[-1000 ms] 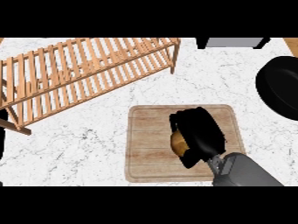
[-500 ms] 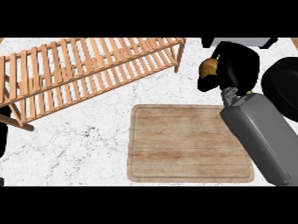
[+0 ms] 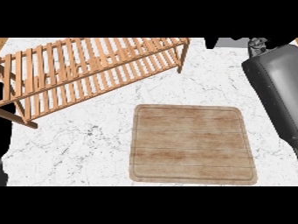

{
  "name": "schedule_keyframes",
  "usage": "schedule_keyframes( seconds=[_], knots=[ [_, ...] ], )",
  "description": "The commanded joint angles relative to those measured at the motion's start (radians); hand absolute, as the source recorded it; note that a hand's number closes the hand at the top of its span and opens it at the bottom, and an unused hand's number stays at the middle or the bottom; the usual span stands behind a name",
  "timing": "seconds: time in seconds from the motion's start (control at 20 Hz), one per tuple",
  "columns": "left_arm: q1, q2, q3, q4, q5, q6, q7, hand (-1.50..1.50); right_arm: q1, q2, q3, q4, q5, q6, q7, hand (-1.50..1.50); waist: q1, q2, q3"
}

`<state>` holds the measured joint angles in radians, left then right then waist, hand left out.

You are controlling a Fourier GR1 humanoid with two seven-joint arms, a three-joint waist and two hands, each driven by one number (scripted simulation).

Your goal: Pick the pear from the cutting board and place it in the pot

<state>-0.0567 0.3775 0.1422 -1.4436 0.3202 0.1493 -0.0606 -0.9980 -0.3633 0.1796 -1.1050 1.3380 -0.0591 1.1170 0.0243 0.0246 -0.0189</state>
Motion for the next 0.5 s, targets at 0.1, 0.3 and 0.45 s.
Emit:
schedule_keyframes(
  seconds=[0.1,0.3,0.45],
  knots=[
    [-0.137,-0.032,-0.098,-0.079,-0.018,-0.034,0.010,0.00,-0.089,-0.010,-0.085,0.106,0.112,-0.007,0.184,1.50,-0.029,-0.013,0.019],
    [-0.136,-0.026,-0.081,-0.077,-0.020,-0.027,0.002,0.00,-0.060,-0.024,-0.156,0.151,0.112,-0.006,0.155,1.50,-0.047,-0.016,0.020],
    [-0.104,-0.047,-0.083,-0.077,-0.031,-0.007,-0.006,0.00,-0.015,-0.039,-0.203,0.151,0.110,-0.025,0.129,1.50,-0.054,-0.021,0.020]
  ],
)
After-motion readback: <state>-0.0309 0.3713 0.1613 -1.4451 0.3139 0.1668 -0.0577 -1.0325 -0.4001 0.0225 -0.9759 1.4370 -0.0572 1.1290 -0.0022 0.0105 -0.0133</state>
